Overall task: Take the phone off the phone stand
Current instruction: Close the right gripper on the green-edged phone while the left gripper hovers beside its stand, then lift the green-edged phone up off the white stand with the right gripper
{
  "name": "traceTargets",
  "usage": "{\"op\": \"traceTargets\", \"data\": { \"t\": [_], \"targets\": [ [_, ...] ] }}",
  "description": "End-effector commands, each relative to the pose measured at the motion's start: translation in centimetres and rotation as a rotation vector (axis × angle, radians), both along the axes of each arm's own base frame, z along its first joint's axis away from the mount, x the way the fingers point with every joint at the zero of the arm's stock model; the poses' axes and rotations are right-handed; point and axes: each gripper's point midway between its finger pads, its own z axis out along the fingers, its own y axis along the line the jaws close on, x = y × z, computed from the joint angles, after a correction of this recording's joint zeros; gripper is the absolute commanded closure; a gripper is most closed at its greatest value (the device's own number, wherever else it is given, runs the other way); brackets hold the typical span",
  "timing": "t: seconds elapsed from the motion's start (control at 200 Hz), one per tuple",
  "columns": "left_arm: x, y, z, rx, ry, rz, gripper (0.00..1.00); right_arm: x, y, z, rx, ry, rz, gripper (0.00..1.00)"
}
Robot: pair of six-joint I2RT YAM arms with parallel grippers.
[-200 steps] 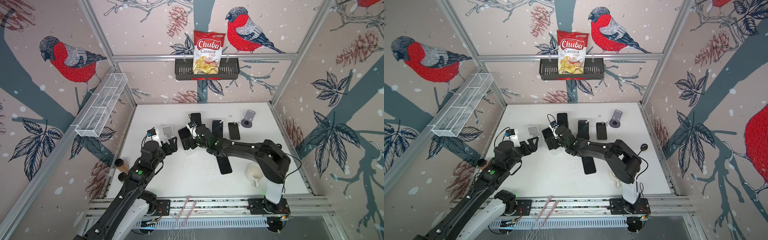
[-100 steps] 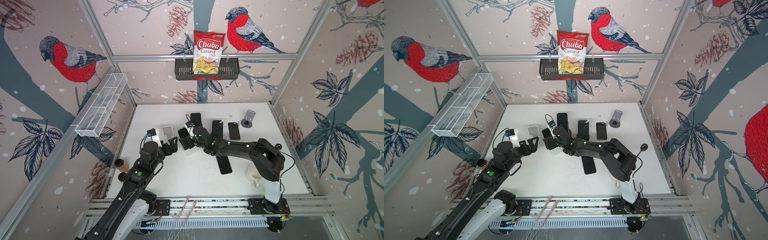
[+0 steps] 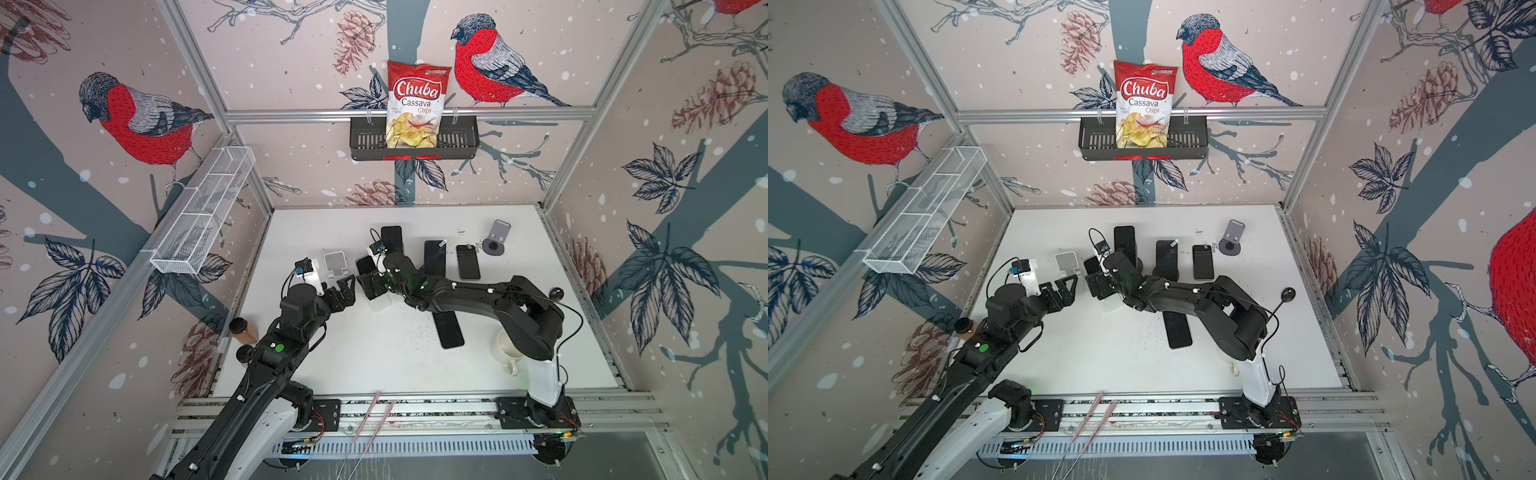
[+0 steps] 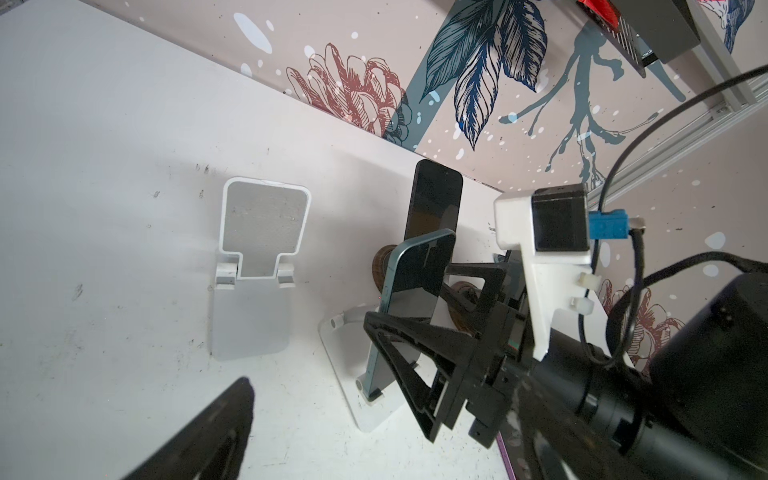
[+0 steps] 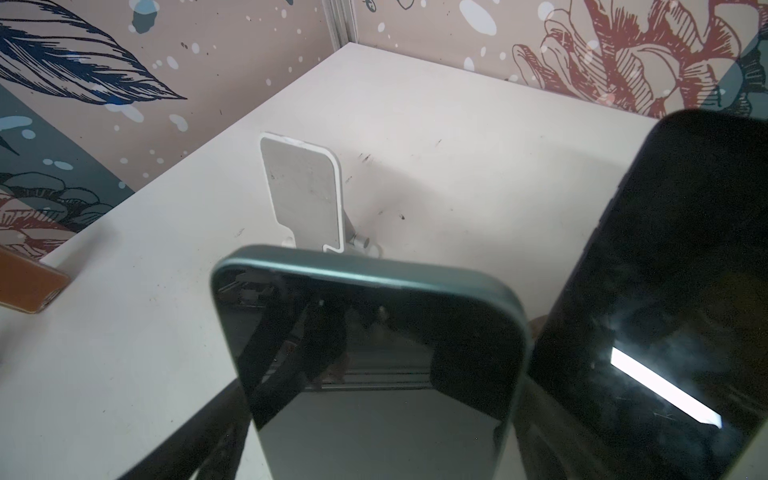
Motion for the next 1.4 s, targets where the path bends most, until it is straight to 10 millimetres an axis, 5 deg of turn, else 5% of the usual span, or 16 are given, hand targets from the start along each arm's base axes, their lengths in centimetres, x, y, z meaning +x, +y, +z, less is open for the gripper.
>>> {"op": "traceTargets", "data": {
  "t": [0.0, 0.701, 1.397],
  "targets": [
    [0.2, -0.2, 0.4, 0.002, -0.029, -0.012, 0.03, 0.1, 0.4, 0.5, 0.015, -0.023, -0.001, 0.05],
    [0.1, -0.1, 0.4, 0.004, -0.028, -0.006, 0.03, -0.4, 0.5, 0.8, -0.004, -0.068, -0.007, 0.31],
    [0.0, -0.2, 0.2, 0.0, -0.024, -0.012, 0.03, -0.6, 0.2, 4.3, 0.029, -0.109, -0.017, 0.33]
  ]
}}
